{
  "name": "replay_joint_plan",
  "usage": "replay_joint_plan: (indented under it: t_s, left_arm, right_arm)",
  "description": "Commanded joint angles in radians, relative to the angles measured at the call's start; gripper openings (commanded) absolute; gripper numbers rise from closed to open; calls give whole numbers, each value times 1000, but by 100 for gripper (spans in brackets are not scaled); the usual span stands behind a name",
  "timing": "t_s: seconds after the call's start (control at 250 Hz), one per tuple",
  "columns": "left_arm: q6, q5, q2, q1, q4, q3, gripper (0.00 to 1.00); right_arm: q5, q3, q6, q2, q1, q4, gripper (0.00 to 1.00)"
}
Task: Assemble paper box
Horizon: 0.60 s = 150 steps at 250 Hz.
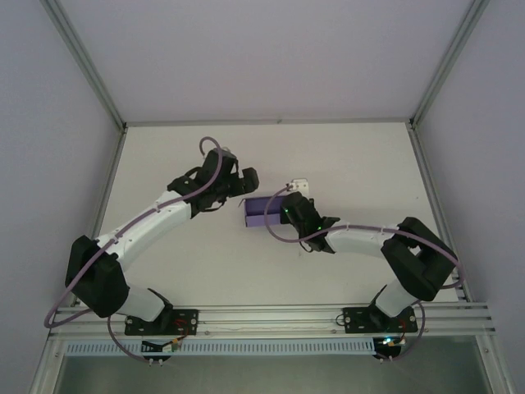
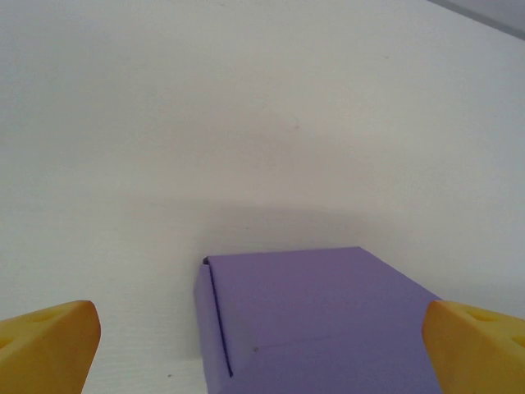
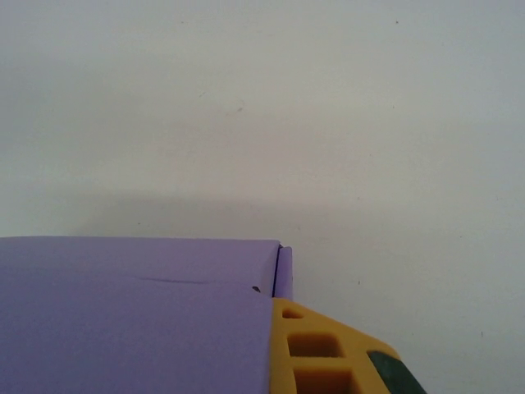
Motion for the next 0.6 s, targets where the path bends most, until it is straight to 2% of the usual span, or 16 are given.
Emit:
replay_joint_plan:
  t_s: [0.0,0.056,0.148,0.267,0.391,0.543,0.595]
  left_arm:
    - [-51,90,33,39,-3,-30,100]
    - [-67,137,56,48,37,-62,100]
    - [-99,210,103,48,114,-116,90]
    - [-148,252,159,48,233,-186,83]
    - [-160,277,204,48,268,-203,74]
    - [-137,267,235,48,264,-214,62]
    - [-128,272,247,49,261,-211,53]
  right_arm:
    - [24,-37,-35,34,28,25,4]
    - [39,-41,-37,40,37,21,5]
    - [49,-46,-17,41,52,-1,8]
    - [47,-74,-7,30,68,11,10]
    - [26,-90,9,12,77,-16,14]
    - [-1,-97,18,-28,81,-57,27]
    - [-13,-93,20,-54,82,-87,31]
